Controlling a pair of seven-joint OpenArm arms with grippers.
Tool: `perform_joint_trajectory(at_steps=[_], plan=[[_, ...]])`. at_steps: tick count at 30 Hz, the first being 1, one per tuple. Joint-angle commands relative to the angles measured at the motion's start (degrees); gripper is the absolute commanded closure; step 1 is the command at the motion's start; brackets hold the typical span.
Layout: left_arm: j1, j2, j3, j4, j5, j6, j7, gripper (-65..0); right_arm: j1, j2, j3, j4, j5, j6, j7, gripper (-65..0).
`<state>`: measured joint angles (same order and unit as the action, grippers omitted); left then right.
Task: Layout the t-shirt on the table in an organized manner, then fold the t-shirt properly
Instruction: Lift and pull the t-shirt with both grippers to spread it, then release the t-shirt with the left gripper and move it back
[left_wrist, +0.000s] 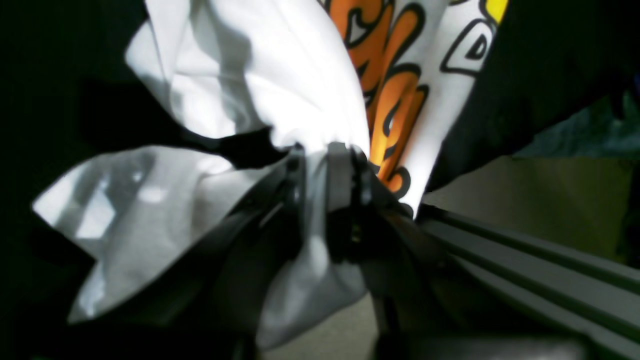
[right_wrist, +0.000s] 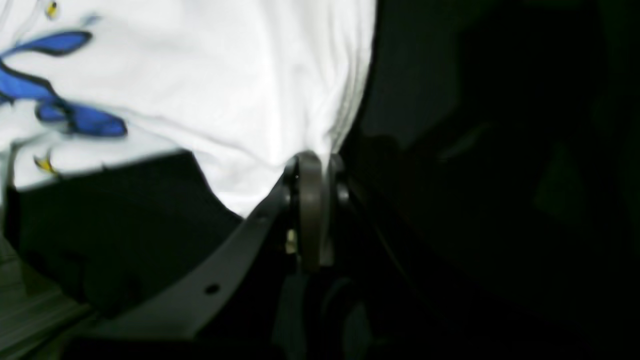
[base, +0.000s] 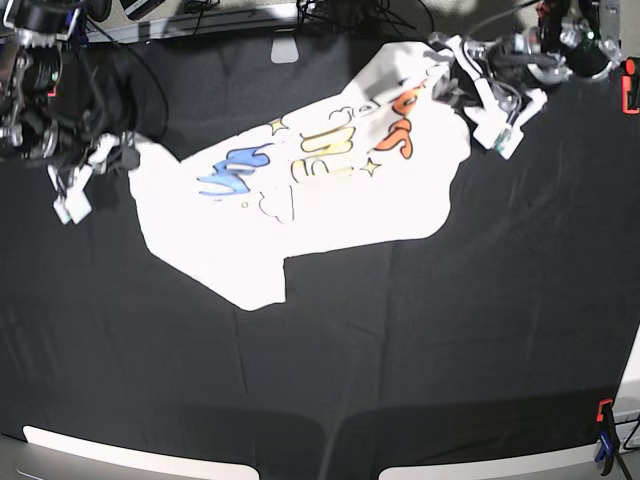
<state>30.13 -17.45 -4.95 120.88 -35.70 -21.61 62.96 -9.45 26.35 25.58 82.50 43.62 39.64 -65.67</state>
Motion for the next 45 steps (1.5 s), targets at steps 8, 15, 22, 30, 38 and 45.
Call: perform_joint_trajectory(at_steps=[8,15,22,30,38,45], plan=[[1.42,-0.37,-0.26,1.03,-0.76,-0.26,0.39,0.0,-0.72,2.08,10.23,2.62,-1.6,0.36,0.48,0.0],[1.11,-0.37,-0.26,1.03,-0.26,-0.46,-1.68,-23.2,-0.72,2.23,17.57,2.62,-1.36,0.36,0.52,0.0],[0.66,-0.7,-0.26,1.18,0.09,-0.44,-3.26,-44.7,-0.72,2.23,17.92,2.62,-1.42,0.36,2.95,-23.7],[-7.41,-0.79,-0.26,6.38,11.54,1.03,-6.4,-44.7,-0.7,2.21,17.92,2.62,-1.36,0.36,3.56,-23.8],[-12.11,-0.79,-0.26,1.9,15.63,11.93,-8.11,-44.4,-0.7,2.16,17.92,2.62,-0.85,0.36,3.56,-23.8],[-11.87,-0.79,-0.26,-3.06,4.98,8.02,-3.78,-44.4,-0.7,2.16,17.92,2.62,6.67,0.36,3.52,-23.8]])
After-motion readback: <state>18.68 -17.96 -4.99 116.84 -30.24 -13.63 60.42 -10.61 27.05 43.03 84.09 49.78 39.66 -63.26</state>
